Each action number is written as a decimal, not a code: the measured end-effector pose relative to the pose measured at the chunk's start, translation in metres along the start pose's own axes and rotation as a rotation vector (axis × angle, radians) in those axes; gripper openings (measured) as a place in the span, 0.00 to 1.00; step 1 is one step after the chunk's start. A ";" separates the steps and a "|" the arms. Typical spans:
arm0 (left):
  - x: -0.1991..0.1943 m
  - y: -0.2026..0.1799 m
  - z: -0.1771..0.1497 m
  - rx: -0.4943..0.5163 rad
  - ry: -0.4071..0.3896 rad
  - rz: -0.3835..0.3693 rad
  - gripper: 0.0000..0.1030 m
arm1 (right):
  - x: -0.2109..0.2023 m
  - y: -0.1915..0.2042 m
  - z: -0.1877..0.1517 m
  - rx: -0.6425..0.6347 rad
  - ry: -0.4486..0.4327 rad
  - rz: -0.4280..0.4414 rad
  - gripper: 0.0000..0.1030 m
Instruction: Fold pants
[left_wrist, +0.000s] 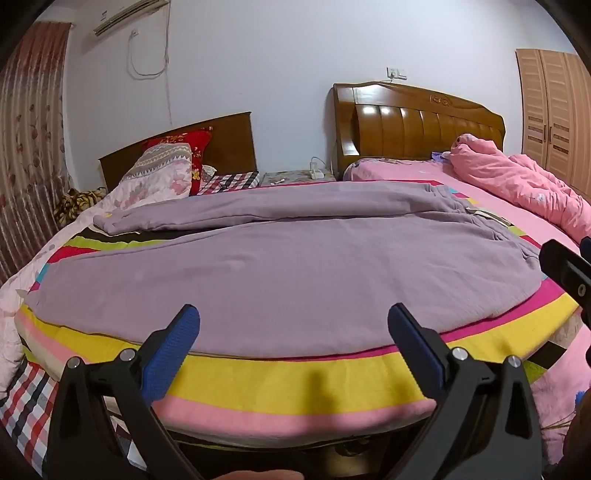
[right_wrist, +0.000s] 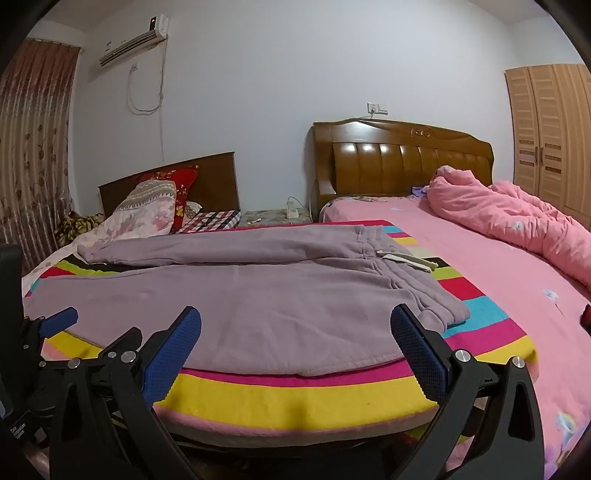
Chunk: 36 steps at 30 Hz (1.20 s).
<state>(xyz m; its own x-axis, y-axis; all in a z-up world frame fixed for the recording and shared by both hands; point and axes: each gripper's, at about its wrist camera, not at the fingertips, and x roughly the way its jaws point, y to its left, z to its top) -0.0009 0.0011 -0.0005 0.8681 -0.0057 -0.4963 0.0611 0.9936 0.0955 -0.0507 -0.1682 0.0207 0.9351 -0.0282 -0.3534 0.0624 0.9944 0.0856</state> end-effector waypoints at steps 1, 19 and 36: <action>0.000 0.000 0.000 0.000 0.000 -0.001 0.99 | 0.000 0.000 0.000 0.000 0.000 0.000 0.96; -0.004 0.008 0.002 -0.003 -0.004 0.001 0.99 | 0.001 0.002 0.000 0.002 0.008 0.006 0.96; -0.009 0.011 0.003 -0.007 -0.006 0.012 0.99 | 0.004 0.007 -0.002 0.000 0.014 0.011 0.96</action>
<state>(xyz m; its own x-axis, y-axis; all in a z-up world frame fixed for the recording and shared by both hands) -0.0067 0.0121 0.0075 0.8715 0.0052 -0.4903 0.0476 0.9943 0.0952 -0.0471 -0.1612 0.0183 0.9307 -0.0159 -0.3655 0.0522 0.9946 0.0896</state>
